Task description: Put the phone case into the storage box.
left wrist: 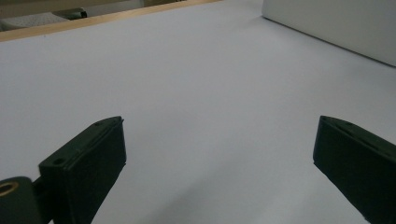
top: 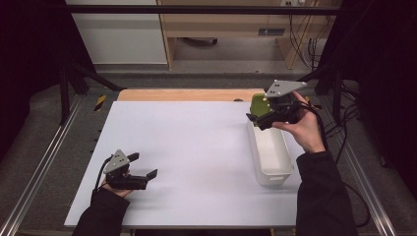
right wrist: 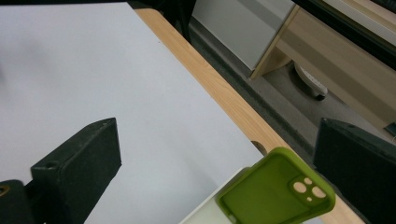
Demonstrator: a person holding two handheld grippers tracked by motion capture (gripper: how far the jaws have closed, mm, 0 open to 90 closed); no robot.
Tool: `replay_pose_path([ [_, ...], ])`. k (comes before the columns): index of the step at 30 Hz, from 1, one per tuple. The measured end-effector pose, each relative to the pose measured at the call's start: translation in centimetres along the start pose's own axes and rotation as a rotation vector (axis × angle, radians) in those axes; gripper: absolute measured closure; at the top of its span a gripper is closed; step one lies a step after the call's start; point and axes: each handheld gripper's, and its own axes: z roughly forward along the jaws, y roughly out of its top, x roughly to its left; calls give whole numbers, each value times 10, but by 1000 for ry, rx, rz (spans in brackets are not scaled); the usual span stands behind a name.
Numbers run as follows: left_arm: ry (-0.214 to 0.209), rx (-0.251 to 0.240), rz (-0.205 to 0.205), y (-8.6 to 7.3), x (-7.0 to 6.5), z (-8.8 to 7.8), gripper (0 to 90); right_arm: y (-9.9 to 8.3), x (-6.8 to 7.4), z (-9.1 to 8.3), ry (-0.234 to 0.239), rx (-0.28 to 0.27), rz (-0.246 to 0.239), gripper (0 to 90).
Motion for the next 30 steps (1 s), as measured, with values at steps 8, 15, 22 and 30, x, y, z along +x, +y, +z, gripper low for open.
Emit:
replay_pose_path([
  [8, -1, -11, 9, 0, -1, -2, 18, -17, 16, -21, -24, -113, 152, 6],
  [15, -5, -26, 9, 0, -1, -5, 17, -41, 30, -40, -57, -225, 271, 5],
  [22, -6, -29, 14, 0, -2, -6, 15, -72, 43, -51, -23, -301, 346, 5],
  [30, -5, -35, 19, 0, -3, -6, 15, -104, 57, -54, -2, -302, 367, 5],
])
